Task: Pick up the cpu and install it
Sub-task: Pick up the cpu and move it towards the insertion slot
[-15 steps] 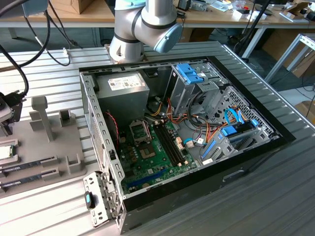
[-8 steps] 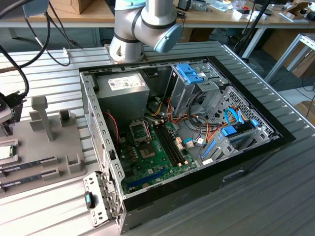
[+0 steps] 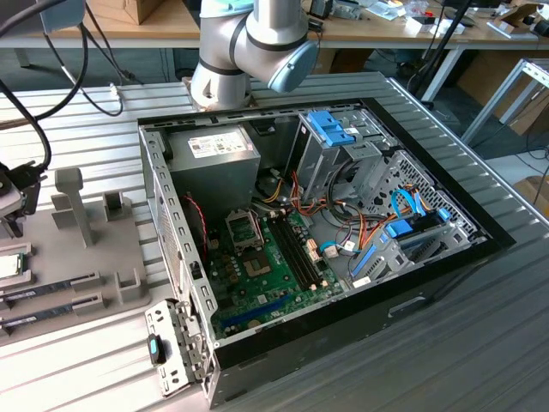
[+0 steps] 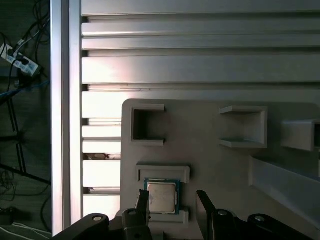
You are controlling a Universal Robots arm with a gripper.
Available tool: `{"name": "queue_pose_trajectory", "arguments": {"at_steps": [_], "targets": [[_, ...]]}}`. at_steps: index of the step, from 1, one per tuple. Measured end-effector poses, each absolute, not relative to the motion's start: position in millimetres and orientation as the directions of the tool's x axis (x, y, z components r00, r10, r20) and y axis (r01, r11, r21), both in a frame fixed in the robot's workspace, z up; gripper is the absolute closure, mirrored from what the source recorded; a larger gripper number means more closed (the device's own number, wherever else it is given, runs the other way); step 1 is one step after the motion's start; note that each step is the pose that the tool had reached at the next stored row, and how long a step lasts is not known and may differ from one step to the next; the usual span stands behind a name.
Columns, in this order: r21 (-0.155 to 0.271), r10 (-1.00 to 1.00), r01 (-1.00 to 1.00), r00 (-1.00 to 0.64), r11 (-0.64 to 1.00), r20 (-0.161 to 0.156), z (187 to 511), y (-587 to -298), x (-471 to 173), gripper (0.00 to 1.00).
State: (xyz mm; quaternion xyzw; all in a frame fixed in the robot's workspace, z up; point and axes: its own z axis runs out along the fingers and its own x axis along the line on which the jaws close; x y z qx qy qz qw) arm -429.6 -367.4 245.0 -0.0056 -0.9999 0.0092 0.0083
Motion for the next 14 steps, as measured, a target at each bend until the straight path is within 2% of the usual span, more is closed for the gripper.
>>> {"name": "queue_pose_trajectory", "arguments": {"at_steps": [14], "targets": [[-0.018, 0.011, 0.011, -1.0, 1.0, 0.016, 242.4, -368.3, -431.4, 0.5]]}}
